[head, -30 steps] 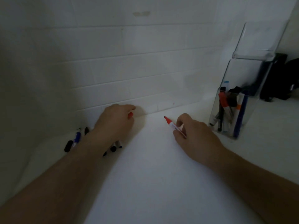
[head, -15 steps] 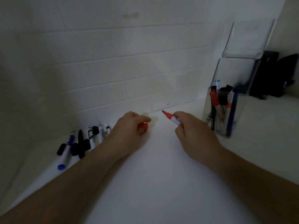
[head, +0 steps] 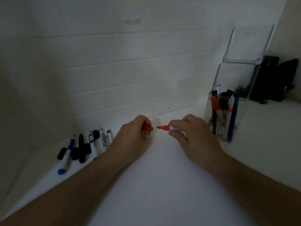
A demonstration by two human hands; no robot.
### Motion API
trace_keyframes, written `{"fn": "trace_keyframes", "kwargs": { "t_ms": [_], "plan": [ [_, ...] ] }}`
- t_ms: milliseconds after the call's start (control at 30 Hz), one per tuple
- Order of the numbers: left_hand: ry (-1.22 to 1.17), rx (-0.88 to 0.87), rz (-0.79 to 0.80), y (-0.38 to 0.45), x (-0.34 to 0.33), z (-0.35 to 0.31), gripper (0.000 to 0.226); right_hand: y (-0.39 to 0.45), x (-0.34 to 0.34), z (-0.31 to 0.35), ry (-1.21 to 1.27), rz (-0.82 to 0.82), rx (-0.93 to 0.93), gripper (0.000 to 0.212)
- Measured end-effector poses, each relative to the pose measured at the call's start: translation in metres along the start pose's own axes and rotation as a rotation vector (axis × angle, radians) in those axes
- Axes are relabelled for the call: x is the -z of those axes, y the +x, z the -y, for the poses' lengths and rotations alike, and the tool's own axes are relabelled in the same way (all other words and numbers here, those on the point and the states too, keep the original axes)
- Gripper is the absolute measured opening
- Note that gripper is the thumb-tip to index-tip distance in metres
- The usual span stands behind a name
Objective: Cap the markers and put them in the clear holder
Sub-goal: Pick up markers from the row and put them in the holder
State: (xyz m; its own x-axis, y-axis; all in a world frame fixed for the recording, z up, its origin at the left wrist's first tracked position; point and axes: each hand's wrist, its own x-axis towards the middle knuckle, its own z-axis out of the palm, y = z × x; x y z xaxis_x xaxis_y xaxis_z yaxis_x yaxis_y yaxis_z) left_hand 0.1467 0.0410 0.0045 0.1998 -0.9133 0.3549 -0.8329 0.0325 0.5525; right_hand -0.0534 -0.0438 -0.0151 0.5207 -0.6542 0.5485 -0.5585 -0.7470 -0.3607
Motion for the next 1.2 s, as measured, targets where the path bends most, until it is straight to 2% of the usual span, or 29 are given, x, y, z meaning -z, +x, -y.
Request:
{"fn": "trace_keyframes", "kwargs": {
  "t_ms": [167, 400, 633, 700, 867, 1200],
  "plan": [
    [-0.009, -0.034, 0.013, -0.001, 0.001, 0.002, 0.025, 0.000, 0.001, 0.003, -0.045, -0.011, 0.035, 0.024],
    [0.057, -0.103, 0.006, -0.001, 0.000, 0.003, 0.026, -0.001, 0.000, 0.004, -0.060, -0.019, 0.045, 0.029],
    [0.142, -0.237, 0.044, 0.001, -0.007, 0.002, 0.024, -0.002, 0.000, 0.009, -0.116, 0.062, 0.071, 0.024],
    [0.218, -0.242, 0.090, 0.002, -0.012, 0.004, 0.030, -0.002, -0.001, 0.012, -0.159, 0.062, 0.108, 0.025],
    [0.303, -0.231, 0.126, 0.000, -0.019, 0.009, 0.022, -0.005, -0.001, 0.012, -0.188, 0.043, 0.138, 0.027],
    [0.252, -0.275, 0.075, -0.002, -0.022, 0.006, 0.031, -0.003, 0.000, 0.014, -0.113, 0.025, 0.144, 0.024]
  ]
}}
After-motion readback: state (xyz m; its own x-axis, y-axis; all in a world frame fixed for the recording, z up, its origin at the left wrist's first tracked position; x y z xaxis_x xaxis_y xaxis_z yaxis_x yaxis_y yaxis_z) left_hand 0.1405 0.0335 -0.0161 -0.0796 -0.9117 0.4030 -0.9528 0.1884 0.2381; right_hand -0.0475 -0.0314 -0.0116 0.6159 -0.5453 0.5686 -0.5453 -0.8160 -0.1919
